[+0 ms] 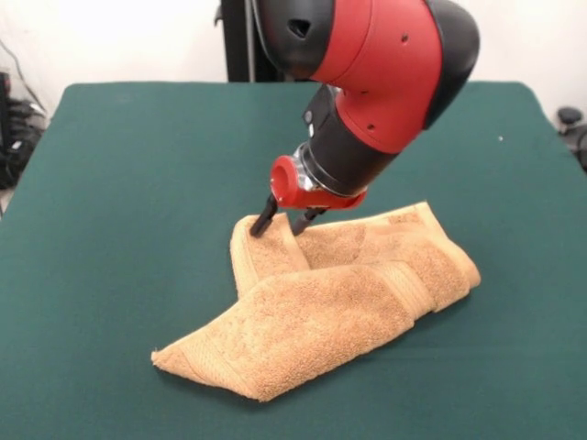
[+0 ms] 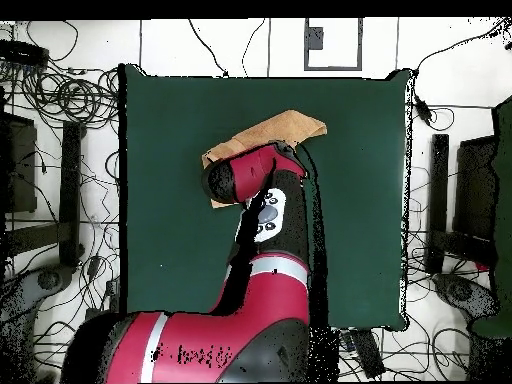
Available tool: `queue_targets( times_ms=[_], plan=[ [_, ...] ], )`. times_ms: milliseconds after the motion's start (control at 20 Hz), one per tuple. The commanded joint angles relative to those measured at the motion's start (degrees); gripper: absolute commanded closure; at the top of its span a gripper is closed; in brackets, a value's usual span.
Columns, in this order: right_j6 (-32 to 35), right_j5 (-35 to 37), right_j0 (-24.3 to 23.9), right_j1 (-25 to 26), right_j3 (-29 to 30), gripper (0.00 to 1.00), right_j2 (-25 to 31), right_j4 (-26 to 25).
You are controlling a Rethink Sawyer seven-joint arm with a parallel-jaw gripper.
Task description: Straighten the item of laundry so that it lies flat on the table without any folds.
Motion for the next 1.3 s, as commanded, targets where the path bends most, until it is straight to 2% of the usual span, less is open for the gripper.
queue_targets(
  times_ms=[50, 500, 550, 1300],
  plan=[
    [0.4, -2.2, -1.0, 4.0, 2.2, 0.00, 7.3, 1.2],
    [1.2, -4.3, -0.3, 3.7, 2.4, 0.00, 6.8, 0.2],
    [1.4, -5.4, -0.3, 3.6, 2.8, 1.00, 6.8, -0.1],
    [2.4, -5.5, -0.2, 3.5, 3.0, 1.00, 6.5, 0.3]
  ],
)
